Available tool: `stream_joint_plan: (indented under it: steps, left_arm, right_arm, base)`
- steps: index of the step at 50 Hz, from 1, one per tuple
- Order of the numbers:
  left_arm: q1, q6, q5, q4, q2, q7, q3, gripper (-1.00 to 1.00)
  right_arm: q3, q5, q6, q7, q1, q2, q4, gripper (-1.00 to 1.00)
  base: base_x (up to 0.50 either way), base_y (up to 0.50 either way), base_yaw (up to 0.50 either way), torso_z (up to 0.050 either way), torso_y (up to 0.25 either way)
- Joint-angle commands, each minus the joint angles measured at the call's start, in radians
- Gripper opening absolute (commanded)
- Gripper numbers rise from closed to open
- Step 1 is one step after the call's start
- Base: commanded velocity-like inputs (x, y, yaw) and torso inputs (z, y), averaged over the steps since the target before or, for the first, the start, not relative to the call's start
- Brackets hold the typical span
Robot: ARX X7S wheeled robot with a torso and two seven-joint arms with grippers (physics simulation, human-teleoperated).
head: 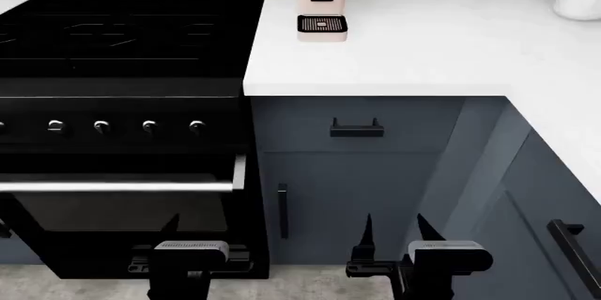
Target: Pick the mug from the cabinet, place it under the coffee machine dispenser, and press the start button.
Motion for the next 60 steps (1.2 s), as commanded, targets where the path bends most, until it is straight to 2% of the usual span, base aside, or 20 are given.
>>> stream_joint_plan:
  steps: [1, 7, 22, 39, 41, 43, 44, 49, 60]
  left_arm:
    - [0.000, 0.004, -0.027, 0.000, -0.018, -0.006, 0.016, 1.00]
    - [0.019, -0.048, -0.147, 0.055, -0.049, 0.066, 0.031, 1.00]
    - [0.028, -0.020, -0.184, 0.067, -0.079, 0.074, 0.064, 1.00]
    - [0.036, -0.014, -0.218, 0.097, -0.101, 0.062, 0.084, 1.00]
    - [0.028, -0.016, -0.207, 0.084, -0.091, 0.029, 0.076, 1.00]
    - [0.005, -0.038, -0.203, 0.054, -0.080, -0.010, 0.061, 1.00]
    - [0.008, -0.005, -0.181, 0.044, -0.080, -0.019, 0.067, 1.00]
    - [0.023, 0.047, -0.168, 0.032, -0.089, -0.004, 0.094, 1.00]
    - [0.012, -0.094, -0.279, 0.051, -0.110, 0.022, 0.105, 1.00]
  right_arm:
    - [-0.022, 0.007, -0.001, 0.024, 0.002, 0.016, 0.005, 1.00]
    - [-0.044, 0.023, -0.005, 0.067, 0.010, 0.032, 0.022, 1.00]
    - [-0.080, 0.074, -0.060, 0.089, 0.010, 0.057, 0.042, 1.00]
    - [-0.112, 0.093, -0.038, 0.108, 0.012, 0.085, 0.033, 1.00]
    - [-0.136, 0.018, -0.030, 0.149, 0.014, 0.093, 0.033, 1.00]
    - [-0.142, 0.010, -0.028, 0.156, 0.014, 0.096, 0.033, 1.00]
    - [-0.144, 0.012, -0.029, 0.156, 0.014, 0.097, 0.035, 1.00]
    - [-0.150, 0.025, -0.029, 0.157, 0.015, 0.101, 0.040, 1.00]
    - [-0.164, 0.038, -0.027, 0.161, 0.013, 0.111, 0.039, 1.00]
  base:
    - [0.00, 0.00, 0.00, 0.000, 0.000]
    - [0.00, 0.00, 0.00, 0.033, 0.000]
    - [0.00, 0.00, 0.00, 0.050, 0.000]
    - [0.00, 0.01, 0.00, 0.050, 0.000]
    - [0.00, 0.50, 0.00, 0.025, 0.000]
    - [0.00, 0.50, 0.00, 0.000, 0.000]
    - [0.00, 0.50, 0.00, 0.000, 0.000]
    - [0.00, 0.50, 0.00, 0.000, 0.000]
    - [0.00, 0.50, 0.00, 0.000, 0.000]
